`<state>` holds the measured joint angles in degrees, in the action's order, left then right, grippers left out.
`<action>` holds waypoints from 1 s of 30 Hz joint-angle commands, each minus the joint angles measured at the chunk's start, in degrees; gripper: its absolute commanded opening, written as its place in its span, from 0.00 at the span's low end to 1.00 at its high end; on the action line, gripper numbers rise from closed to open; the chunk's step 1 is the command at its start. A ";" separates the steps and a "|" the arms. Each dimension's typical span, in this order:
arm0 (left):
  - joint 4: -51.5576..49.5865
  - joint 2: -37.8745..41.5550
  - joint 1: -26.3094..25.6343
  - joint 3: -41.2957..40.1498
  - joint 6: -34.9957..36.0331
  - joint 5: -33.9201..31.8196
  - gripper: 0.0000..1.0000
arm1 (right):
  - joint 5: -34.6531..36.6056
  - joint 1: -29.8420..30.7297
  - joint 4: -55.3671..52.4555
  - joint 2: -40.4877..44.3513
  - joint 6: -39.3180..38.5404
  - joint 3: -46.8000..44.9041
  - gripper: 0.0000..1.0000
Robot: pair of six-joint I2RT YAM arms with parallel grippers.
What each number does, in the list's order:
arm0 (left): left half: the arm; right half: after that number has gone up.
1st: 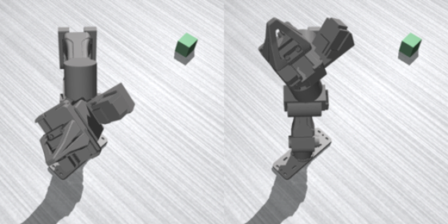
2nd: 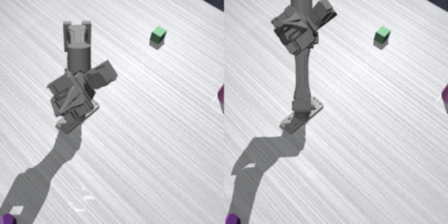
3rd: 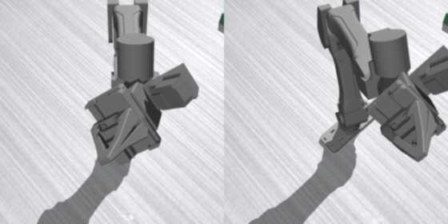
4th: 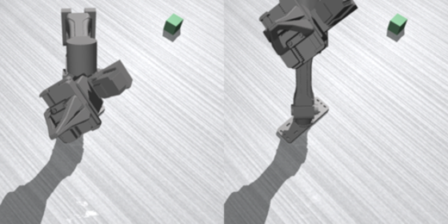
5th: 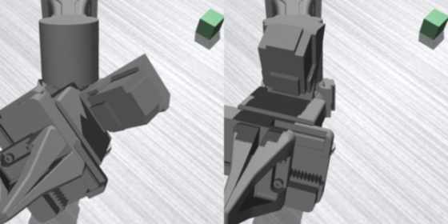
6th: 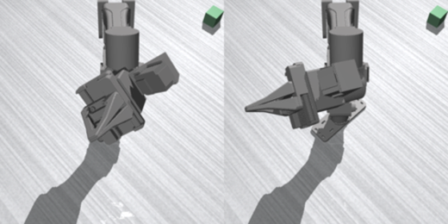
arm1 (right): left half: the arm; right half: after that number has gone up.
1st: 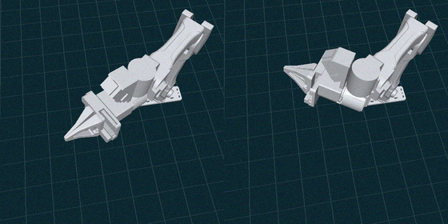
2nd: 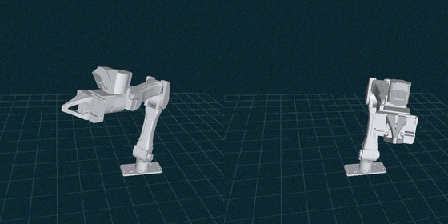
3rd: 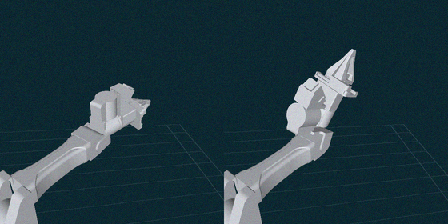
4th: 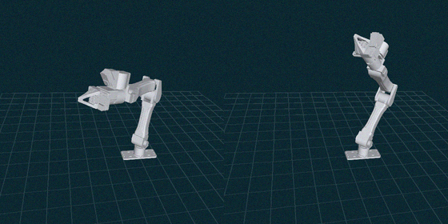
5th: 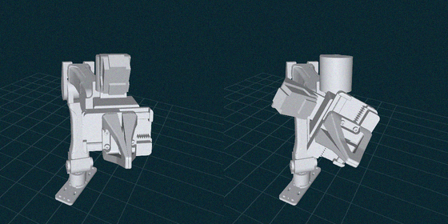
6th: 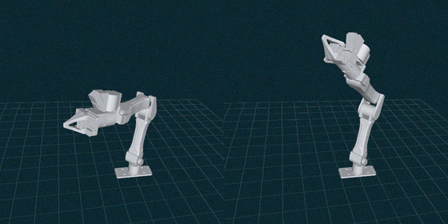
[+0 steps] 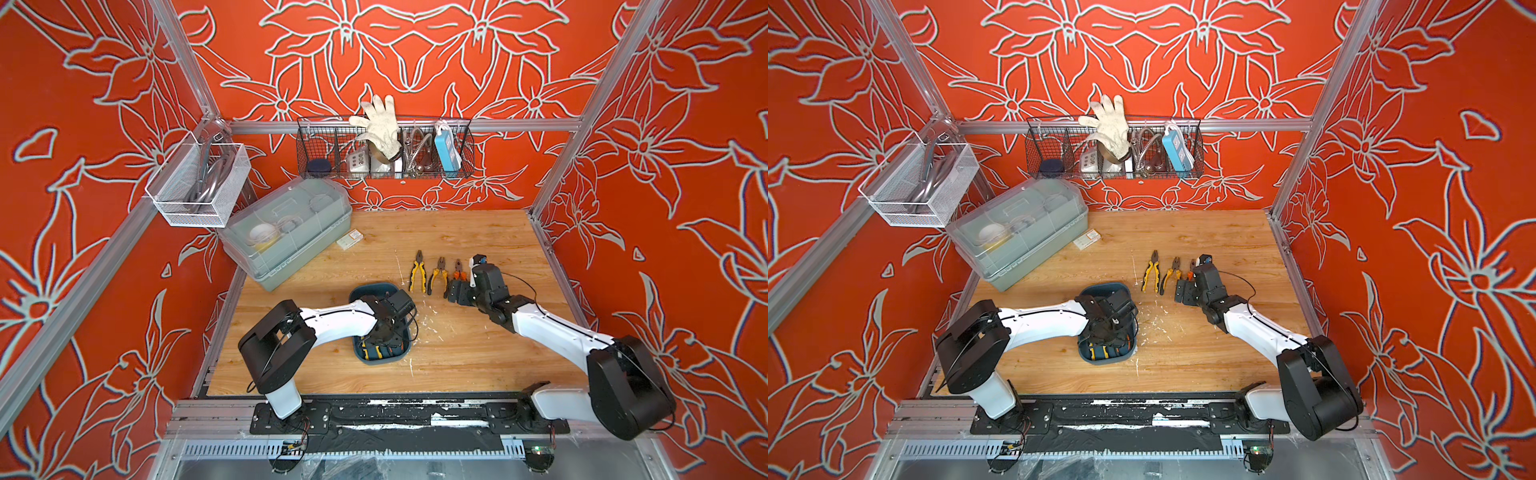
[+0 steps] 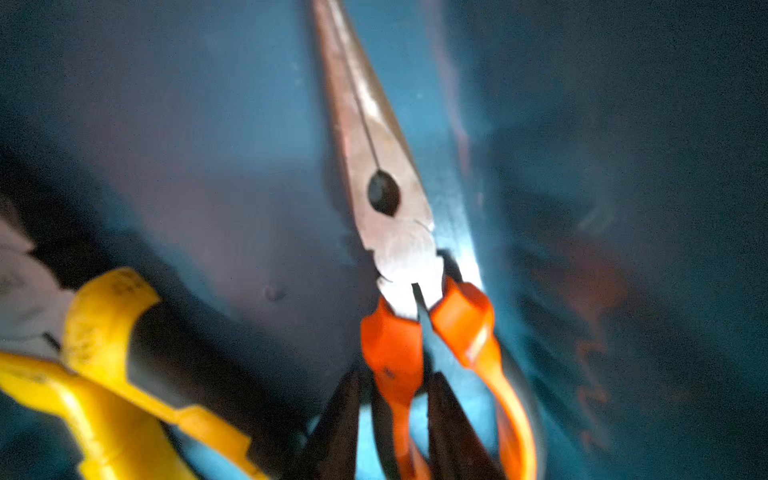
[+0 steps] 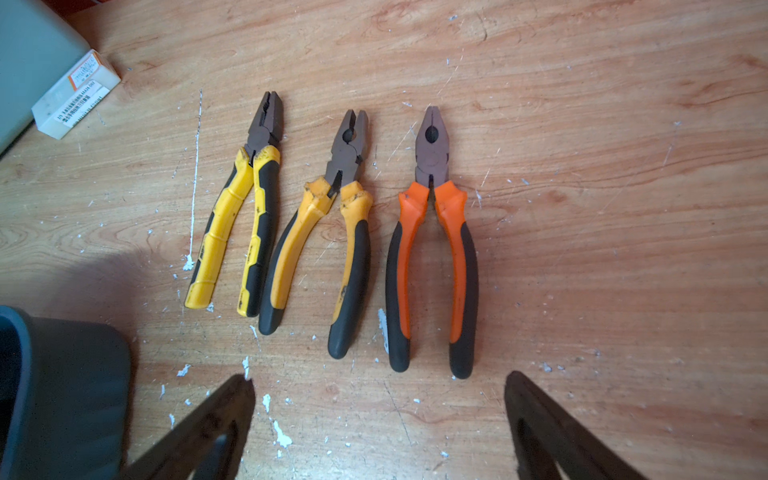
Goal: Take the pliers out of the storage box
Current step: Pick up the pliers from the storage box.
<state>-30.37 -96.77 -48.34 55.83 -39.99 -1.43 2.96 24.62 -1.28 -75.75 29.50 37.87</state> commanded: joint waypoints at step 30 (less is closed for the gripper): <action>35.84 26.61 0.65 -17.45 7.84 -11.73 0.00 | 3.63 -0.01 -1.41 2.29 1.24 0.14 0.97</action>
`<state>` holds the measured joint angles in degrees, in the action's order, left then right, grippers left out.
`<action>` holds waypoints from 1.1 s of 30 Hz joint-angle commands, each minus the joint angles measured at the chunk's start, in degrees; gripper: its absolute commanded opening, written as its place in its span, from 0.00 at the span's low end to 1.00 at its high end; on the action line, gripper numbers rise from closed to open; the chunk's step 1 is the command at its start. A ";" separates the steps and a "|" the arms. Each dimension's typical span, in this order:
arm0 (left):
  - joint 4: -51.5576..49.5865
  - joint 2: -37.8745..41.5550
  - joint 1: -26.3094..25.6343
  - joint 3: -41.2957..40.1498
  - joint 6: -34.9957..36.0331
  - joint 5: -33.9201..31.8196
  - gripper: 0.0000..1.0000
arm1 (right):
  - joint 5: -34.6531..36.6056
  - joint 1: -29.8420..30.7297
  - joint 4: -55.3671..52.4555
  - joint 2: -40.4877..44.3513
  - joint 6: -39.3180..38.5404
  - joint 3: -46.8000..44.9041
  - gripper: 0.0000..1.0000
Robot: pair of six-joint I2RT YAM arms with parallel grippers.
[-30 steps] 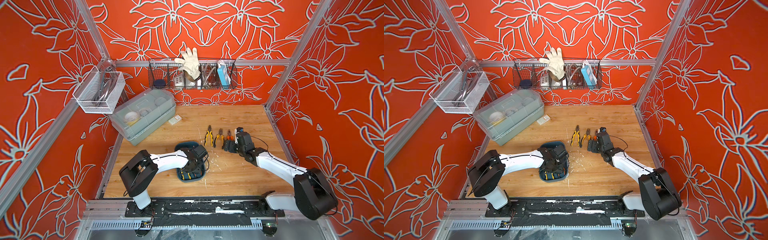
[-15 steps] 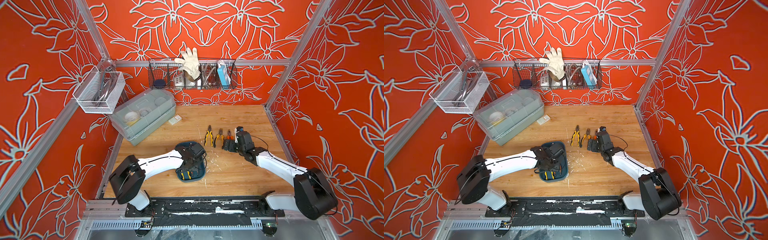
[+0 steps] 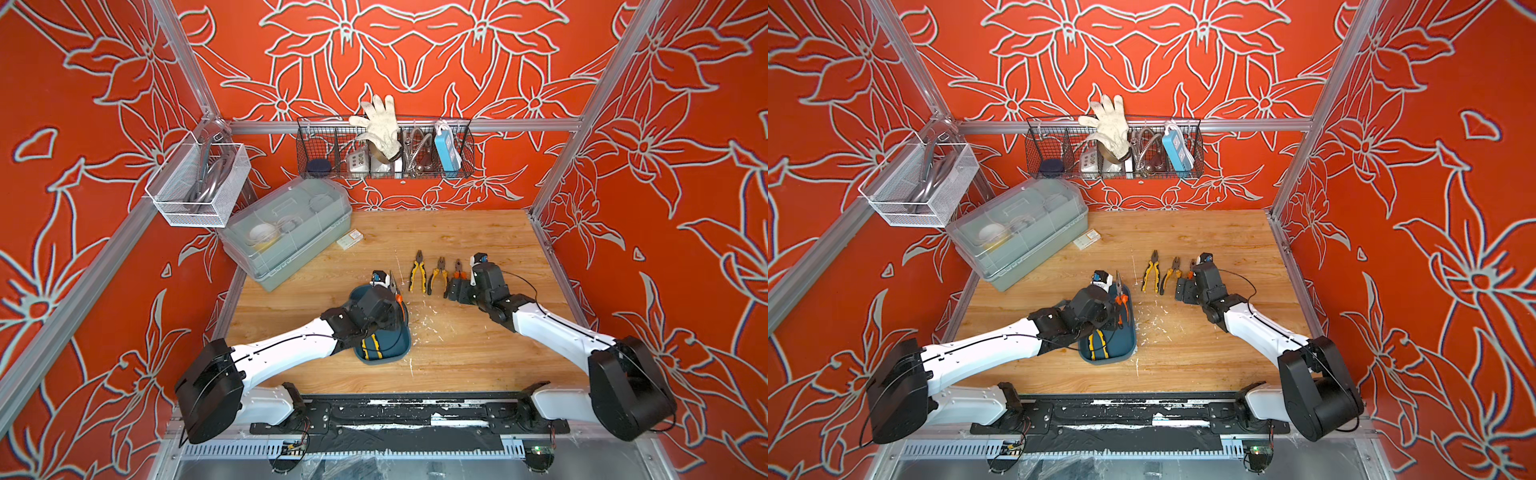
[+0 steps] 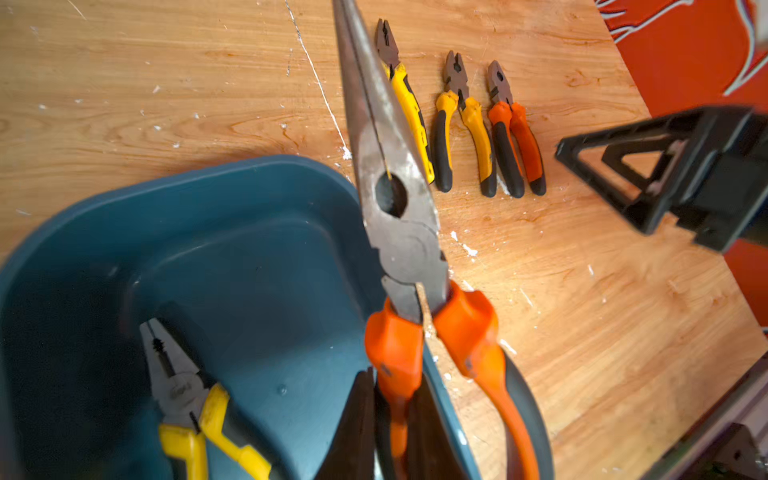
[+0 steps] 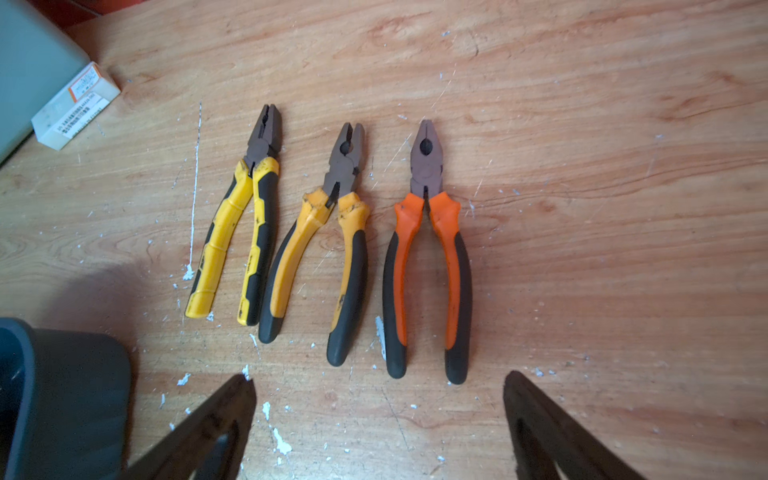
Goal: Take the pliers out of the storage box
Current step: Pick up the pliers from the storage box, then place the pliers at the center of the board.
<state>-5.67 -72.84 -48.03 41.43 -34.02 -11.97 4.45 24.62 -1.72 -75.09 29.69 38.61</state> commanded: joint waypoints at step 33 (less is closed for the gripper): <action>7.54 -6.00 0.39 2.16 4.38 6.34 0.00 | -44.26 6.11 23.19 -11.17 6.62 2.06 0.76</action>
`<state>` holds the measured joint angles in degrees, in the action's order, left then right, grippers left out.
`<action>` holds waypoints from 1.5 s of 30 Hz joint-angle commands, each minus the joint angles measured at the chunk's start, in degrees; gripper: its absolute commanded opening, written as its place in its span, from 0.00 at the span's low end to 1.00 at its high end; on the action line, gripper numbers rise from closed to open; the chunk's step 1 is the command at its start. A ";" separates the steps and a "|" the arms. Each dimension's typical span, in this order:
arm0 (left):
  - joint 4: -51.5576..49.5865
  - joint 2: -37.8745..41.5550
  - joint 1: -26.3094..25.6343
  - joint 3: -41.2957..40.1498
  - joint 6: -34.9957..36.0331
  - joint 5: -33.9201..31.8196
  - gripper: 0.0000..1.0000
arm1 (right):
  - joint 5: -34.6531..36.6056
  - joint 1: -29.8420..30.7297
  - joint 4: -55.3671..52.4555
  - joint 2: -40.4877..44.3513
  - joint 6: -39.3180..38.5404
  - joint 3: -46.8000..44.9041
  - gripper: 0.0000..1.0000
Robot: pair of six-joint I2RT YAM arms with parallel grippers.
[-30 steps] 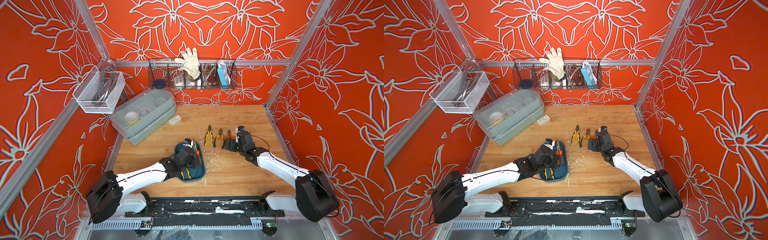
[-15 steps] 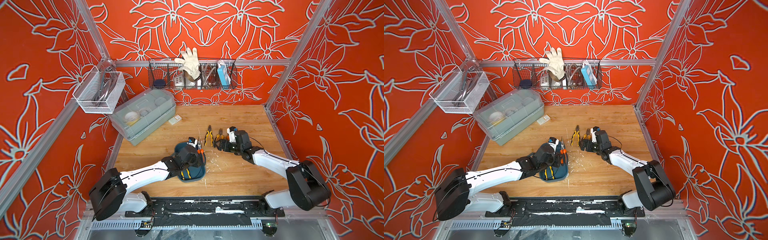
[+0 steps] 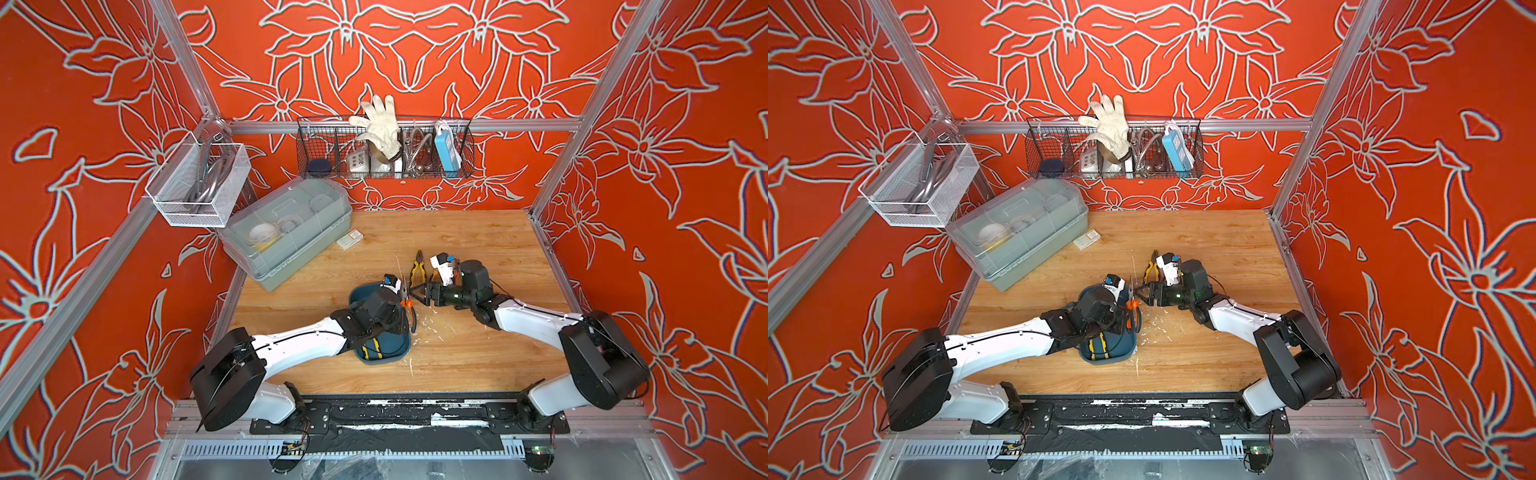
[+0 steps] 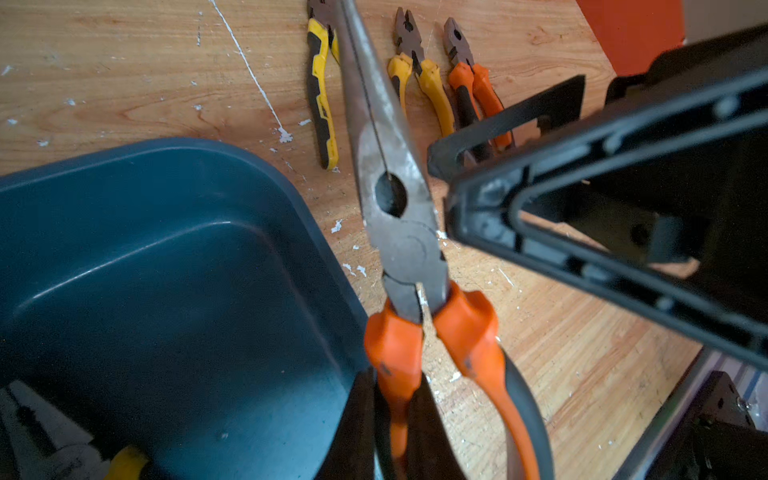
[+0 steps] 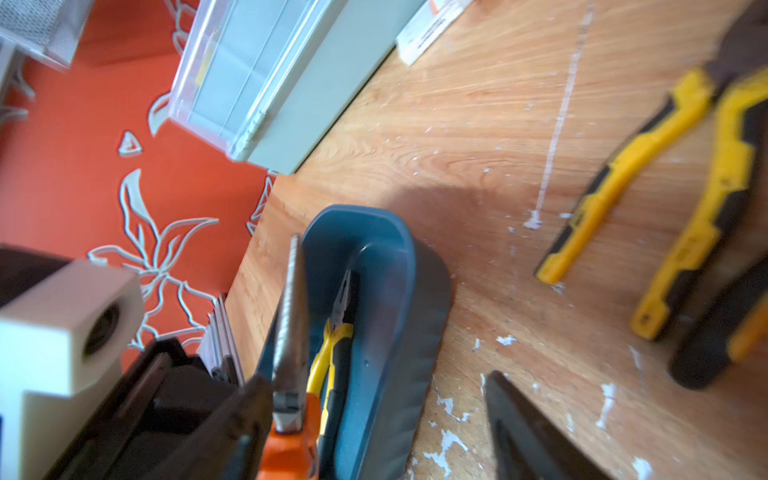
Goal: Take the pliers out of the storage box
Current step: Place the pliers at the center of the board.
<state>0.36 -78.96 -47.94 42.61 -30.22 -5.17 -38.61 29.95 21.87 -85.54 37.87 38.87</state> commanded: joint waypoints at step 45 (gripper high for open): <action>0.26 0.62 0.31 1.01 0.29 -3.09 0.00 | -1.38 7.13 -4.36 -7.21 -4.12 7.48 0.23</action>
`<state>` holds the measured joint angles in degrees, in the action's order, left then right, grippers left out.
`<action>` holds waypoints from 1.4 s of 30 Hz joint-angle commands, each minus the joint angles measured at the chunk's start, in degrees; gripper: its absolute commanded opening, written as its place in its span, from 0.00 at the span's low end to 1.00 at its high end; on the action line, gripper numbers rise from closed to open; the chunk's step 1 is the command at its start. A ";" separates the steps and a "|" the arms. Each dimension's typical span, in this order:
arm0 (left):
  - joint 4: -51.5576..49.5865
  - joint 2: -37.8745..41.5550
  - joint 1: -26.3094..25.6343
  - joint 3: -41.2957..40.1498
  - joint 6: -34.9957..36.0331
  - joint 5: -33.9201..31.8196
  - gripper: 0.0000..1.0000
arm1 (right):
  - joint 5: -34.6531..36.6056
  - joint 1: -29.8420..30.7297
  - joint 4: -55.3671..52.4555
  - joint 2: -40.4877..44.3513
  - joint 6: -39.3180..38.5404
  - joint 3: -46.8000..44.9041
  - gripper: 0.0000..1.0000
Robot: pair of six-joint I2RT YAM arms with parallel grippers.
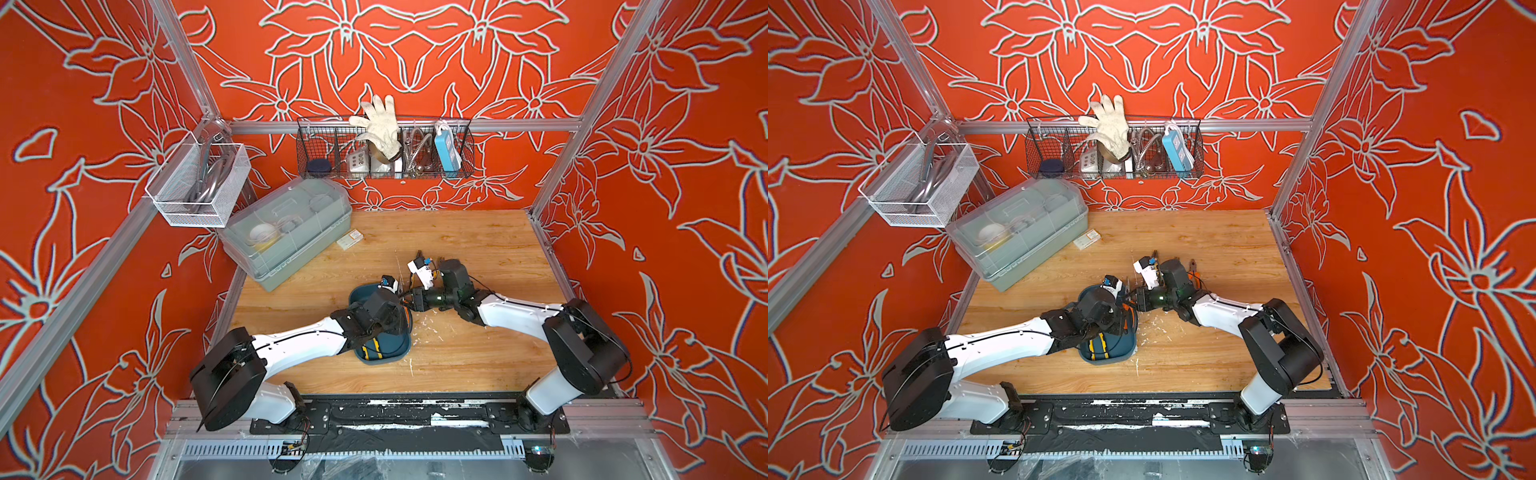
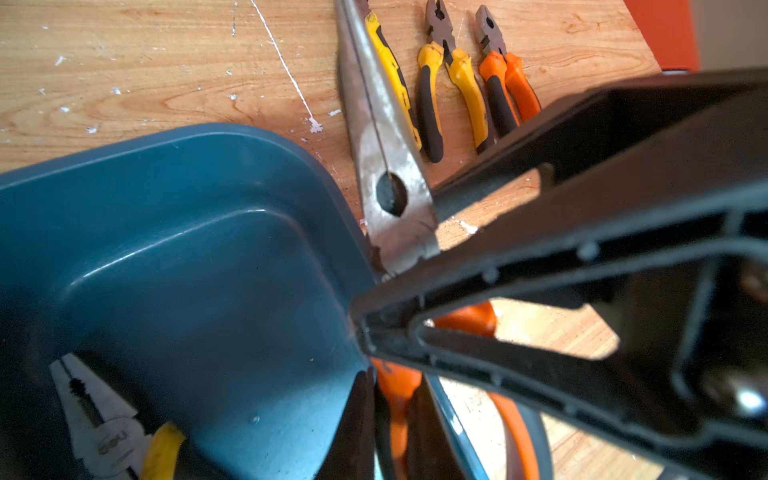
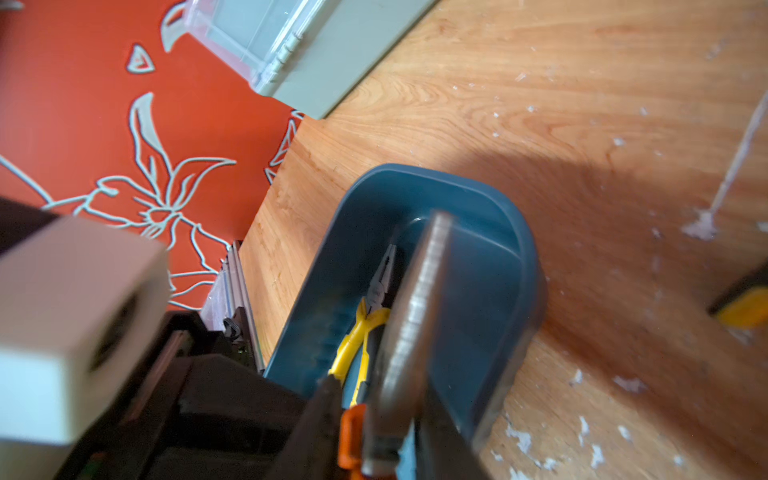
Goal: Take the pliers out of the storage box
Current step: Place the pliers at the center of the board.
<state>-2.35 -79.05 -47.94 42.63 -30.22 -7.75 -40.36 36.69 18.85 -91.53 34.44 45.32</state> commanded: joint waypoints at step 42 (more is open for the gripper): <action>2.79 9.80 0.35 -4.22 -1.35 -12.22 0.37 | 15.66 -12.92 -30.15 15.56 -3.79 8.29 0.00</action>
<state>0.08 -70.32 -47.94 39.29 -31.79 -18.52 -31.92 27.44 1.93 -79.64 36.10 48.27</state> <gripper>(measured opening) 0.365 0.124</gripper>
